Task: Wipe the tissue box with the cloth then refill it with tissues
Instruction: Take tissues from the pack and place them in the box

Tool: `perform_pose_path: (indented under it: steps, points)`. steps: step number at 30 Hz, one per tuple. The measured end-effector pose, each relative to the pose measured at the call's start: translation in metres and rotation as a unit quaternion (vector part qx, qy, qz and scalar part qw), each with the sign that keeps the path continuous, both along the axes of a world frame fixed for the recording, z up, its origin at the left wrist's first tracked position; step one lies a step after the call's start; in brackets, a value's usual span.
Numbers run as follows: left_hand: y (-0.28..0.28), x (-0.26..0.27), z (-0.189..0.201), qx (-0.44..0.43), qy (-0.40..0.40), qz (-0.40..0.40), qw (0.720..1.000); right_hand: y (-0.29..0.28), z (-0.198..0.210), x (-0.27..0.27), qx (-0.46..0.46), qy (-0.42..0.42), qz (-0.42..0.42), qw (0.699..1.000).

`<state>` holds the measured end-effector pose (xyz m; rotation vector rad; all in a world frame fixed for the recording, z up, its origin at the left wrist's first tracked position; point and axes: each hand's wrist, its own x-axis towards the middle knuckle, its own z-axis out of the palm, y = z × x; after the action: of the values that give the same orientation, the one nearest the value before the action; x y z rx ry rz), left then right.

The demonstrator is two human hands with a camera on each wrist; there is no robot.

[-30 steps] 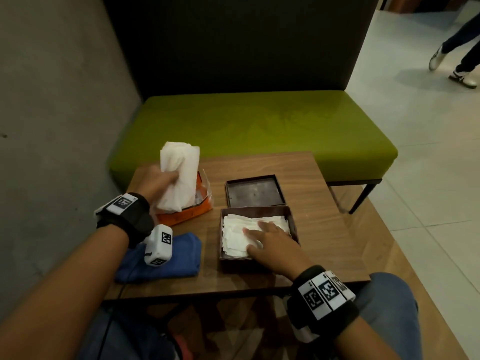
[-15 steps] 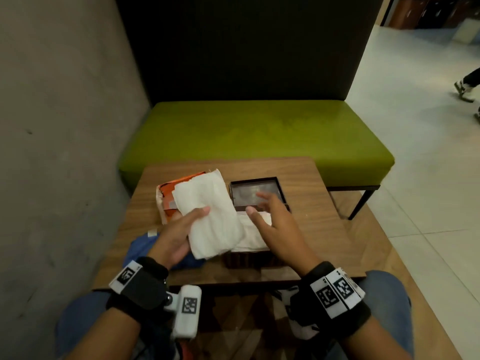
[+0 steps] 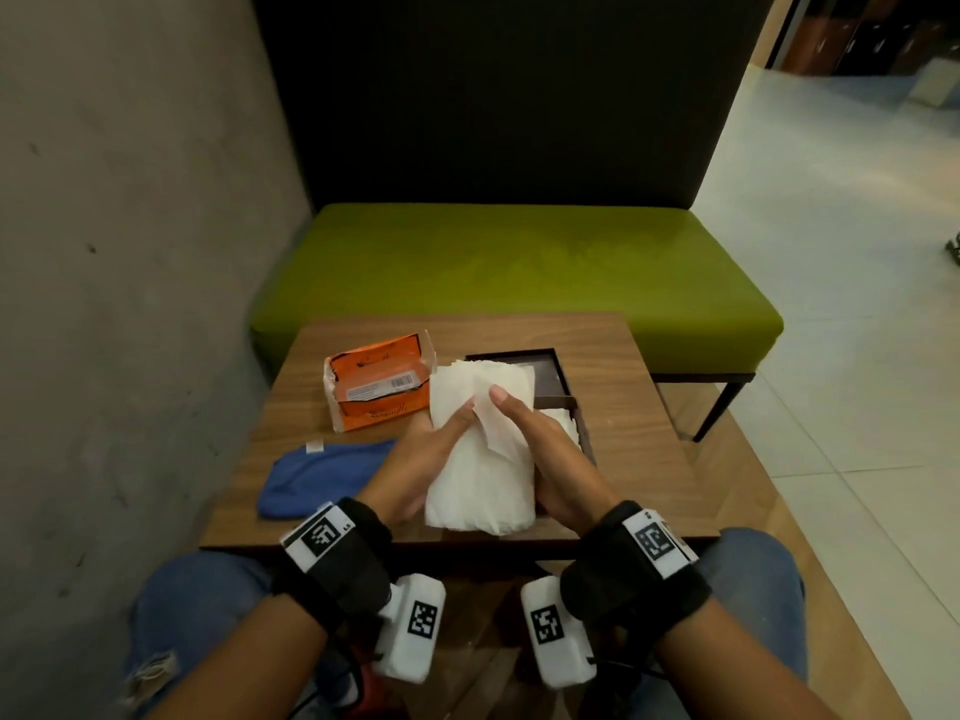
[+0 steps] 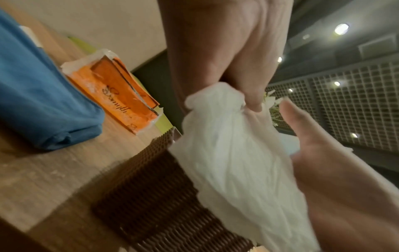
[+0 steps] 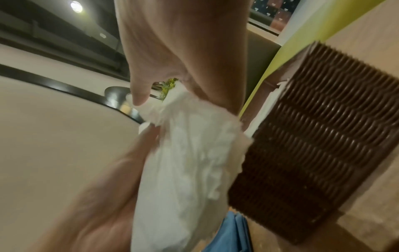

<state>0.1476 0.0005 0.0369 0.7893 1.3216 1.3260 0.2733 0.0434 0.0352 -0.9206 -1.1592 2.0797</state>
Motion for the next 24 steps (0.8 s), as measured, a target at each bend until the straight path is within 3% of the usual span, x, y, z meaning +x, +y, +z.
perform_pose_path:
  steps: [6, 14, 17, 19, 21, 24]
  points:
    - [0.003, -0.001, -0.002, -0.012, 0.058, -0.042, 0.997, 0.002, 0.003, 0.002, -0.012, -0.018, 0.001, 1.000]
    - [-0.001, -0.021, 0.005, -0.052, 0.131, -0.159, 0.977, 0.026, 0.003, 0.017, 0.096, -0.181, 0.019, 0.979]
    - [-0.007, -0.037, -0.002, -0.073, -0.001, -0.148, 0.986, 0.030, 0.003, 0.026, 0.067, -0.132, -0.007, 0.989]
    - [-0.012, -0.045, -0.011, -0.045, -0.146, -0.083, 0.985, 0.032, 0.003, 0.033, 0.034, -0.075, -0.041, 0.996]
    - [-0.018, -0.047, -0.017, -0.012, -0.239, -0.028, 0.971, 0.029, 0.002, 0.036, 0.026, -0.047, -0.044, 0.998]
    - [-0.018, -0.036, -0.016, -0.012, -0.219, 0.005, 0.976, 0.022, 0.000, 0.030, 0.040, -0.080, -0.010, 0.996]
